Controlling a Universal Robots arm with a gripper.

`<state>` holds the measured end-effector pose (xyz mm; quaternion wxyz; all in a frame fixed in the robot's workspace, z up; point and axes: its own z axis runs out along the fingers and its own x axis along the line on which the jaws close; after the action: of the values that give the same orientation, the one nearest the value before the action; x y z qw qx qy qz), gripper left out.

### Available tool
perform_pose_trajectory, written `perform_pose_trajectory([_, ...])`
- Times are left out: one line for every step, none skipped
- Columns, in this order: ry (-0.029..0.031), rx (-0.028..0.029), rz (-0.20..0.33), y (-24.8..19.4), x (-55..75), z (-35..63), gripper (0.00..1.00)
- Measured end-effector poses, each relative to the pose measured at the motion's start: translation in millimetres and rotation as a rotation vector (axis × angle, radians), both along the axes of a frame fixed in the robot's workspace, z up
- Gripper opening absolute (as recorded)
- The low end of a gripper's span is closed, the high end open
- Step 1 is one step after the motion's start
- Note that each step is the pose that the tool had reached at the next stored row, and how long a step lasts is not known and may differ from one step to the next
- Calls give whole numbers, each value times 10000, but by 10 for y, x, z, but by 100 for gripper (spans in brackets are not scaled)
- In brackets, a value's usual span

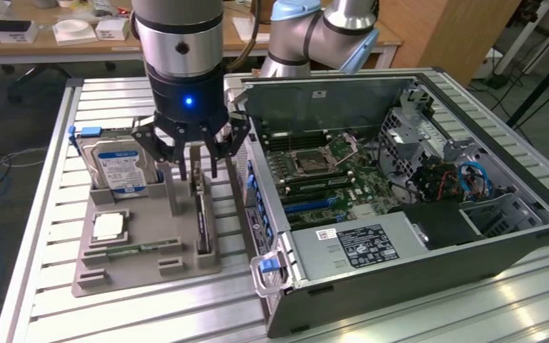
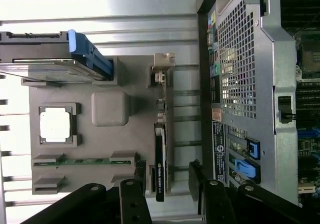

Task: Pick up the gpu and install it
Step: 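Pick up the gpu and move the gpu toward the slot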

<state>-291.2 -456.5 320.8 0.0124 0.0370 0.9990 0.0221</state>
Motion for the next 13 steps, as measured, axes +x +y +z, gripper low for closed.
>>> perform_pose_trajectory([0, 0, 0, -1, 0, -6, 47])
perform_pose_trajectory([0, 0, 0, -3, 0, -13, 47])
perform_pose_trajectory([0, 0, 0, -5, 0, -20, 47])
perform_pose_trajectory([0, 0, 0, -6, 0, -26, 47])
perform_pose_trajectory([0, 1, 0, -8, 0, -32, 47])
perform_pose_trajectory([0, 0, 0, -9, 0, -39, 47])
perform_pose_trajectory([0, 0, 0, -11, 0, -45, 47])
perform_pose_trajectory([0, 0, 1, -12, 0, -51, 47])
perform_pose_trajectory([0, 0, 0, -14, 0, -59, 47])
perform_pose_trajectory([0, 0, 0, -15, 0, -65, 47])
perform_pose_trajectory([0, 0, 0, -16, 0, -72, 47])
perform_pose_trajectory([0, 0, 0, -17, 0, -79, 47])
perform_pose_trajectory([-1, 0, 0, -18, 0, -86, 47])
